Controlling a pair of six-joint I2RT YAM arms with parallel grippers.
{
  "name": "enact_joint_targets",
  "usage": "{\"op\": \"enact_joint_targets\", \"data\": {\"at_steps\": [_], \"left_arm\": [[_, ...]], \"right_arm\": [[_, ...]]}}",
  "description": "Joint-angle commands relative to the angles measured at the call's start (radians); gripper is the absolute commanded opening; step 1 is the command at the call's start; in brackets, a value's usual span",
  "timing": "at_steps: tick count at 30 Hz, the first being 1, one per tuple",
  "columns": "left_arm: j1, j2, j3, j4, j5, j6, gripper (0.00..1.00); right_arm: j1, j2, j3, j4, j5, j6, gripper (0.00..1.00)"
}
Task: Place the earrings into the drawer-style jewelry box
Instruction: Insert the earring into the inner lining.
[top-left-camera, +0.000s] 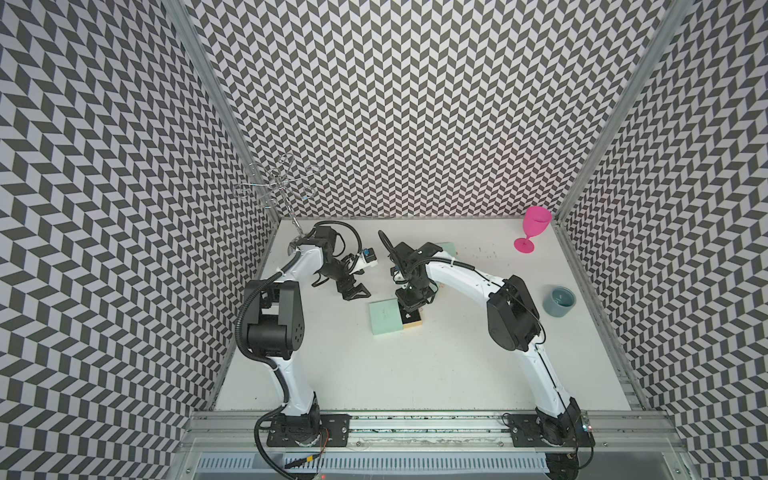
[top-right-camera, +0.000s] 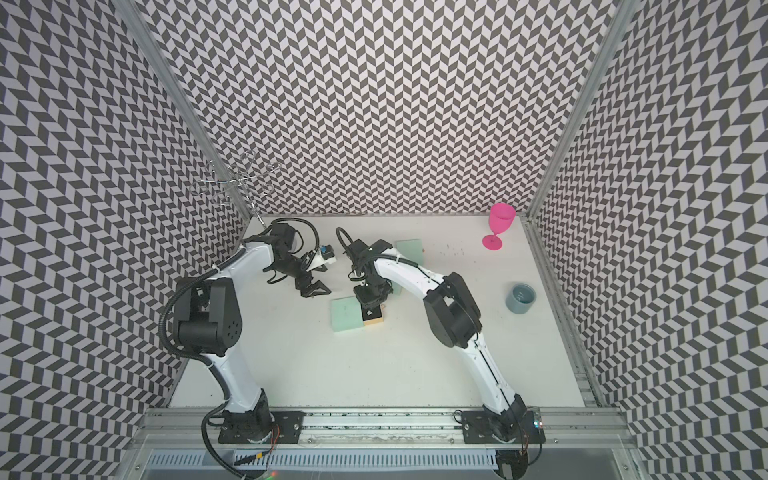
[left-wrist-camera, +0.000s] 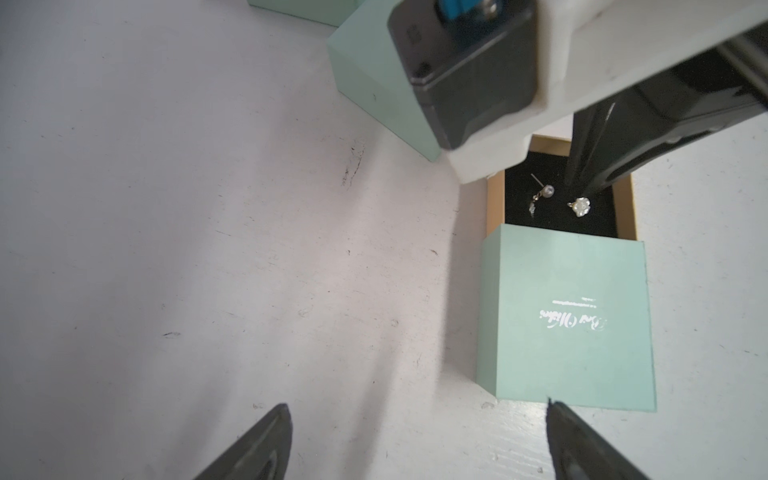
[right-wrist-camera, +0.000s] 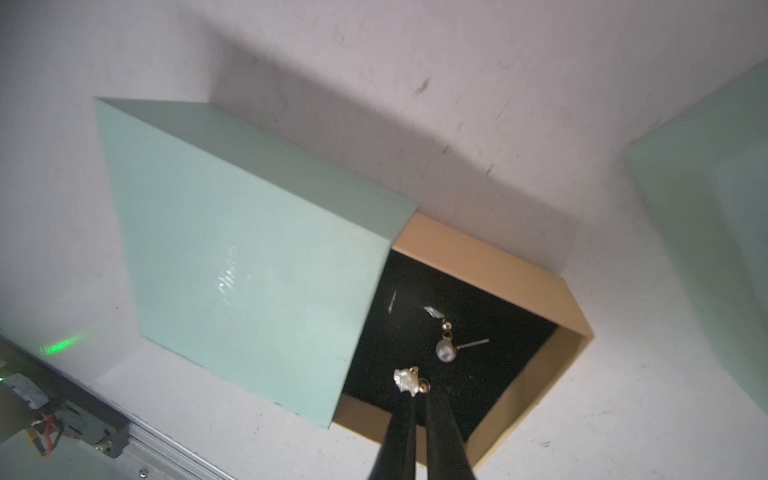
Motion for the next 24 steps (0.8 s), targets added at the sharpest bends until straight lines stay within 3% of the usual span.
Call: {"op": "enact_joint_targets", "data": {"at_steps": [1, 24], "left_arm": [[-0.004, -0.001, -0.006, -0.024, 0.015, 0.015, 0.96], [-0.006, -0.004, -0.015, -0.034, 0.026, 0.014, 0.96]], "right_arm": [[-0.001, 0.001, -0.016, 0.022, -0.009, -0.004, 0.10], [0.003, 0.005, -0.060, 0.045, -0.063, -0.017, 0.10]]}}
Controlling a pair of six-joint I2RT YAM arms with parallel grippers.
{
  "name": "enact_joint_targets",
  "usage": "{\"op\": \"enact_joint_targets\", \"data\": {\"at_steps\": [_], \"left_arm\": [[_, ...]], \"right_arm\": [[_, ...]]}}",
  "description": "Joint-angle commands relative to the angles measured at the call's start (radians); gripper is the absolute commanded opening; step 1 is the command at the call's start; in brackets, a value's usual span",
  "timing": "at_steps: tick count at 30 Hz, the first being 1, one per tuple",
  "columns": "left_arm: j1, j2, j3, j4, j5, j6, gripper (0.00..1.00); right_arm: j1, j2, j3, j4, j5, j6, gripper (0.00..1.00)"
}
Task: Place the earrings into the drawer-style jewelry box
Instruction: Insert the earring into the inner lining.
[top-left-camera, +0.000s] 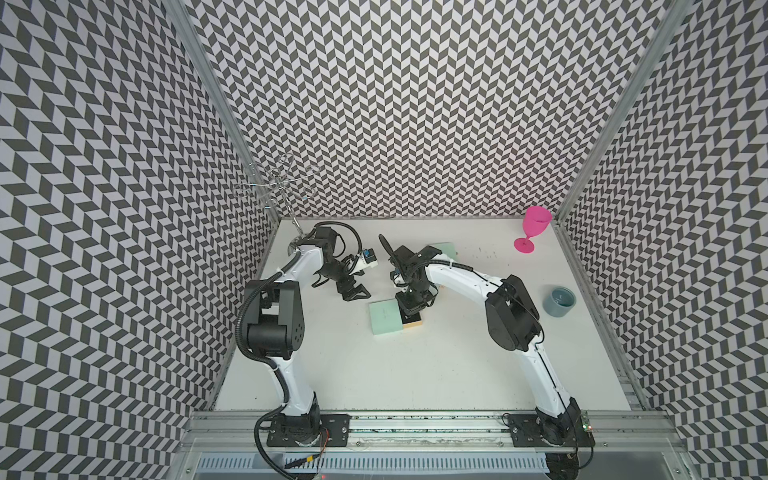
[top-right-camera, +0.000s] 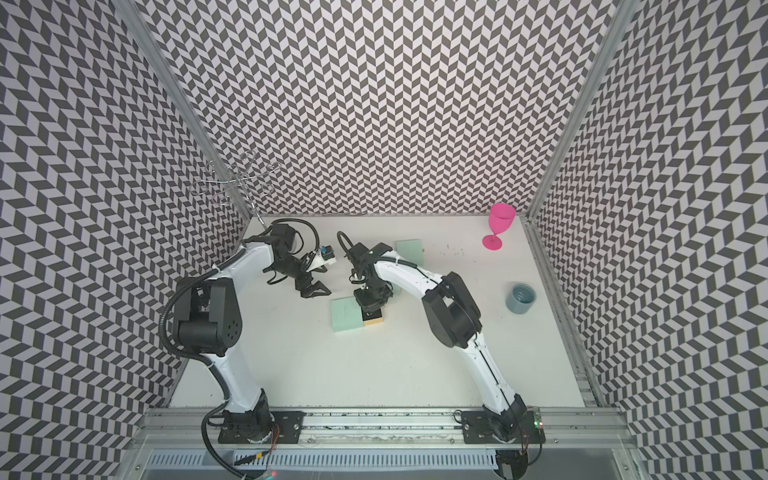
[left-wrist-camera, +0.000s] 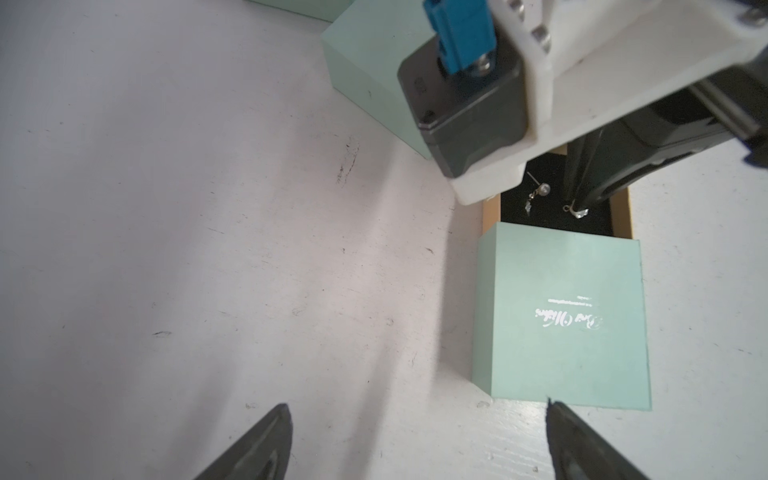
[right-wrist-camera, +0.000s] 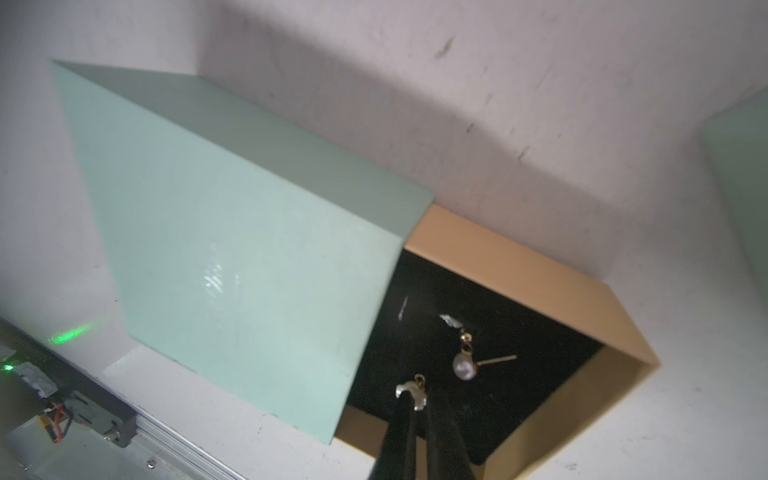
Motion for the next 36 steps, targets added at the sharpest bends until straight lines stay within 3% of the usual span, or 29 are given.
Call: {"op": "enact_joint_targets", "data": {"at_steps": [1, 15, 30, 36], "left_arm": [[-0.006, -0.003, -0.009, -0.030, 0.025, 0.015, 0.96], [-0.006, 0.002, -0.004, -0.032, 0.032, 0.013, 0.96], [0.000, 0.008, 0.014, -0.017, 0.026, 0.002, 0.96], [0.045, 0.000, 0.027, 0.023, 0.052, -0.050, 0.96]], "right_arm": [[0.003, 0.004, -0.012, 0.014, -0.016, -0.014, 0.10], [0.012, 0.023, -0.011, 0.006, -0.007, -0.021, 0.09], [0.053, 0.031, 0.002, 0.028, 0.141, 0.002, 0.09], [0.070, 0.030, -0.023, 0.058, 0.199, 0.006, 0.10]]}}
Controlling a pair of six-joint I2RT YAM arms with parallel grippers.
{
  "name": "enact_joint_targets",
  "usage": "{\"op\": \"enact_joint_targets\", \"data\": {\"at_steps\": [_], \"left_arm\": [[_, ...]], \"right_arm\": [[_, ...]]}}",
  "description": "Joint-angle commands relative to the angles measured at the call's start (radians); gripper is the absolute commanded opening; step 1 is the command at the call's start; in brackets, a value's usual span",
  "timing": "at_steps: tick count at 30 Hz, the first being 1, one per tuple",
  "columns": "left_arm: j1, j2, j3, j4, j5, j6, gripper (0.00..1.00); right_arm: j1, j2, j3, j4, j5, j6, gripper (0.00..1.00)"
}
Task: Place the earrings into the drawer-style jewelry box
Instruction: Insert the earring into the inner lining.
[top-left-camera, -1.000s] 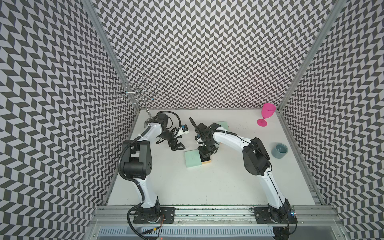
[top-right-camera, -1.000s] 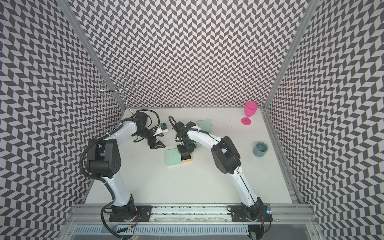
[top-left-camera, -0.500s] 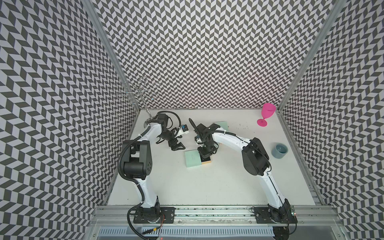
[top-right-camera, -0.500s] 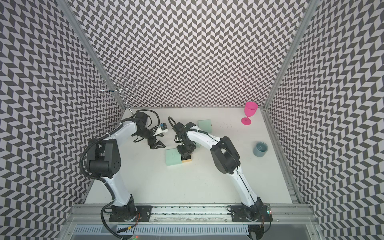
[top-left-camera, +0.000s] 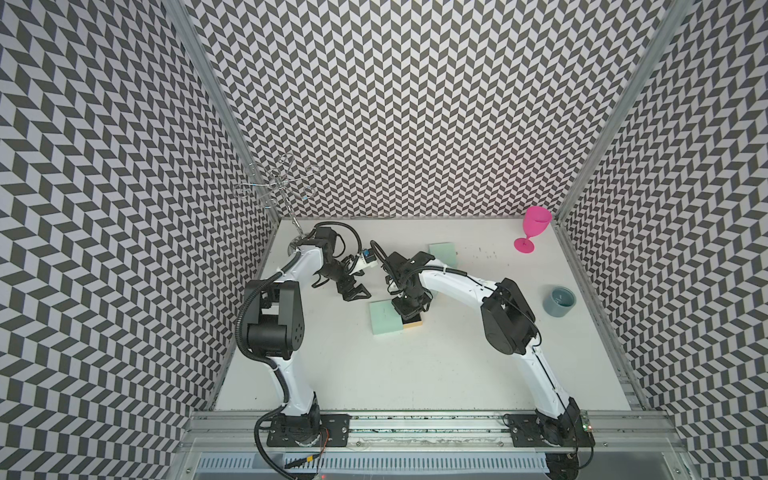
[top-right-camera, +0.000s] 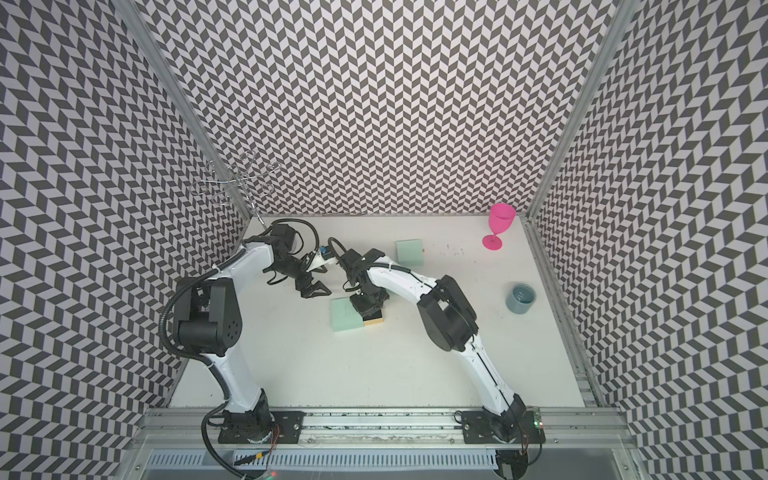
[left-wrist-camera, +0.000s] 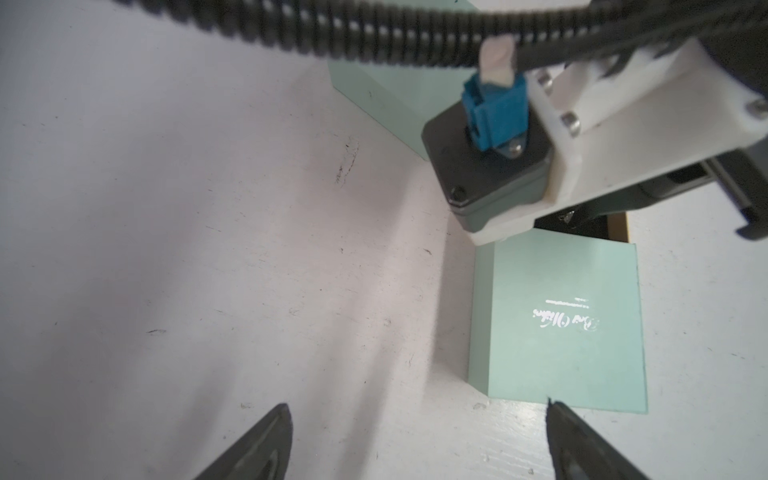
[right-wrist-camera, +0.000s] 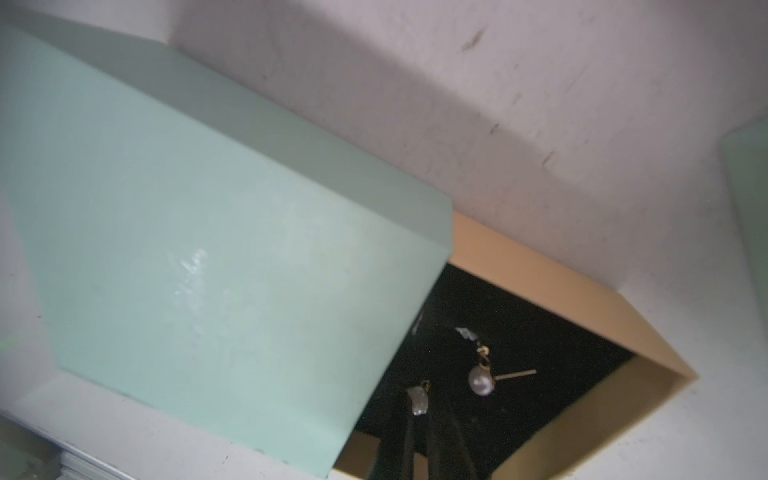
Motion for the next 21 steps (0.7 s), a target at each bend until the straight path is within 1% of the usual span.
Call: {"op": "enact_joint_targets", "data": {"at_steps": [1, 6, 7, 13, 18, 21], "left_arm": [[0.045, -0.002, 0.030, 0.026, 0.047, -0.037, 0.96], [0.100, -0.012, 0.038, 0.048, 0.053, -0.073, 0.96], [0.113, -0.014, 0.037, 0.051, 0.057, -0.079, 0.96], [0.161, -0.026, 0.034, 0.057, 0.059, -0.096, 0.96], [0.172, -0.030, 0.034, 0.065, 0.064, -0.109, 0.96], [0.172, -0.029, 0.041, 0.065, 0.063, -0.109, 0.96]], "right_arm": [[0.010, 0.017, -0.027, 0.051, 0.059, 0.010, 0.10], [0.014, 0.012, -0.060, 0.055, 0.075, 0.013, 0.10], [0.014, 0.010, -0.066, 0.088, 0.081, 0.013, 0.10], [0.022, 0.000, -0.088, 0.104, 0.121, 0.019, 0.12], [0.026, -0.006, -0.095, 0.106, 0.168, 0.025, 0.14], [0.026, -0.033, -0.084, 0.106, 0.196, 0.030, 0.14]]}}
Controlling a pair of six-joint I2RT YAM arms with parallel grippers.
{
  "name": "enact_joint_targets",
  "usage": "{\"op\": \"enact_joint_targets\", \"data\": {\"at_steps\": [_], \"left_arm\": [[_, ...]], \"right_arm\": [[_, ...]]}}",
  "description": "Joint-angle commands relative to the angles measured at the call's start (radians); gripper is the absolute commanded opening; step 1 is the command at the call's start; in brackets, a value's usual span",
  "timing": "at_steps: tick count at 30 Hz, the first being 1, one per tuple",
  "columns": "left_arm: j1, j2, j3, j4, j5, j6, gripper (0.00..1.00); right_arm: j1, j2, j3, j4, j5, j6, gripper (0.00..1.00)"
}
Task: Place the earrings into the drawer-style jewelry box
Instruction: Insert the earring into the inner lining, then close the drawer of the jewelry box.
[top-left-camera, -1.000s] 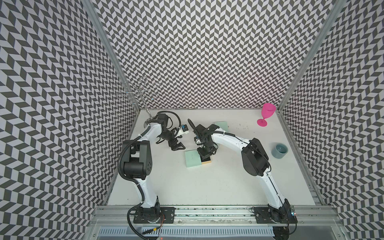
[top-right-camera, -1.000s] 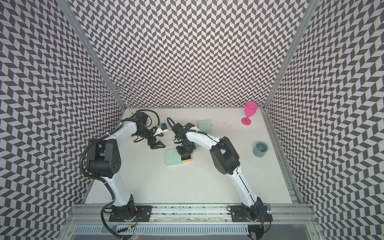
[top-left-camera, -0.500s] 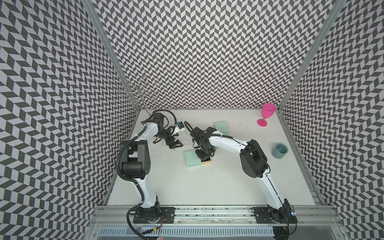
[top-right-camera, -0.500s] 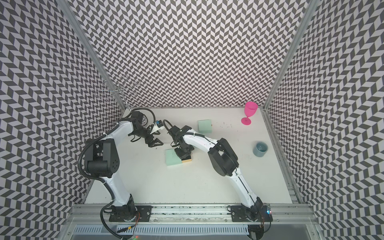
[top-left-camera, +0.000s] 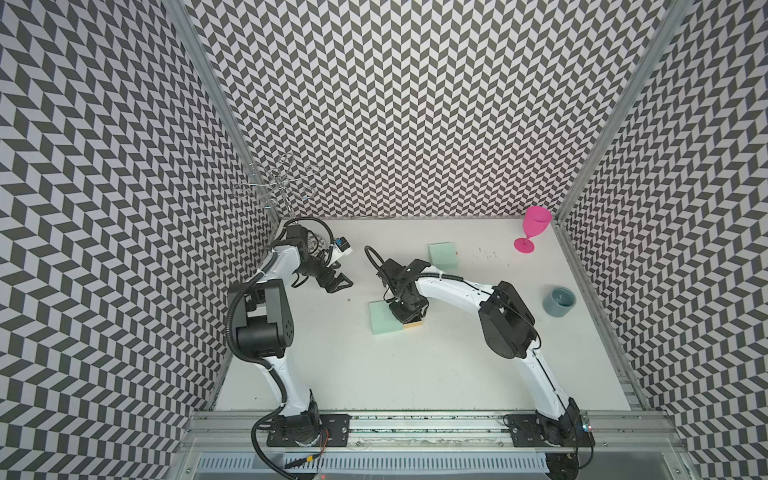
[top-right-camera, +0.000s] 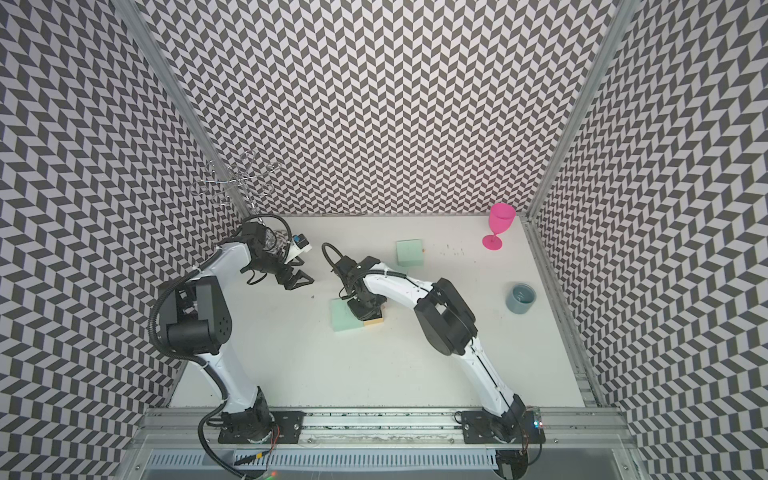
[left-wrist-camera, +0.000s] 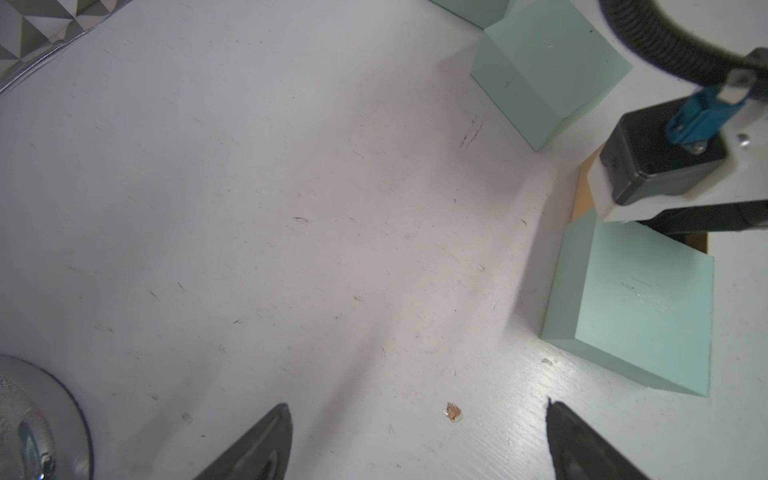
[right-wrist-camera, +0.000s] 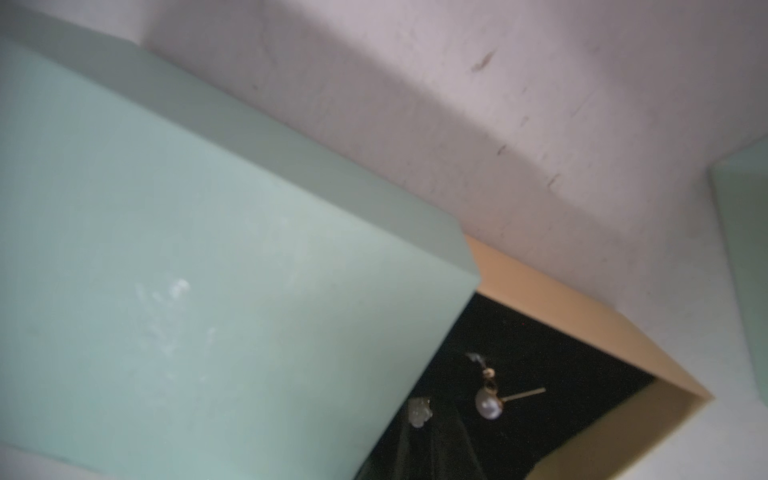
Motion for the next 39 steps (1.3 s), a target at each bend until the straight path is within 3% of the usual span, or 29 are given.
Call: {"op": "enact_joint_targets", "data": {"at_steps": [1, 18, 27, 39], "left_arm": [[0.003, -0.029, 0.037, 0.004, 0.029, -0.002, 0.96], [-0.011, -0.049, 0.054, -0.047, 0.009, 0.038, 0.96], [-0.035, -0.064, 0.022, -0.067, -0.002, 0.056, 0.96], [-0.054, -0.072, -0.012, -0.180, -0.088, 0.158, 0.95]], "right_arm": [[-0.005, -0.027, -0.012, 0.026, 0.092, 0.016, 0.15], [-0.008, -0.110, 0.055, -0.043, 0.058, 0.015, 0.19], [-0.039, -0.097, 0.024, 0.028, -0.001, 0.031, 0.13], [-0.182, -0.160, -0.045, 0.083, -0.036, 0.060, 0.12]]}}
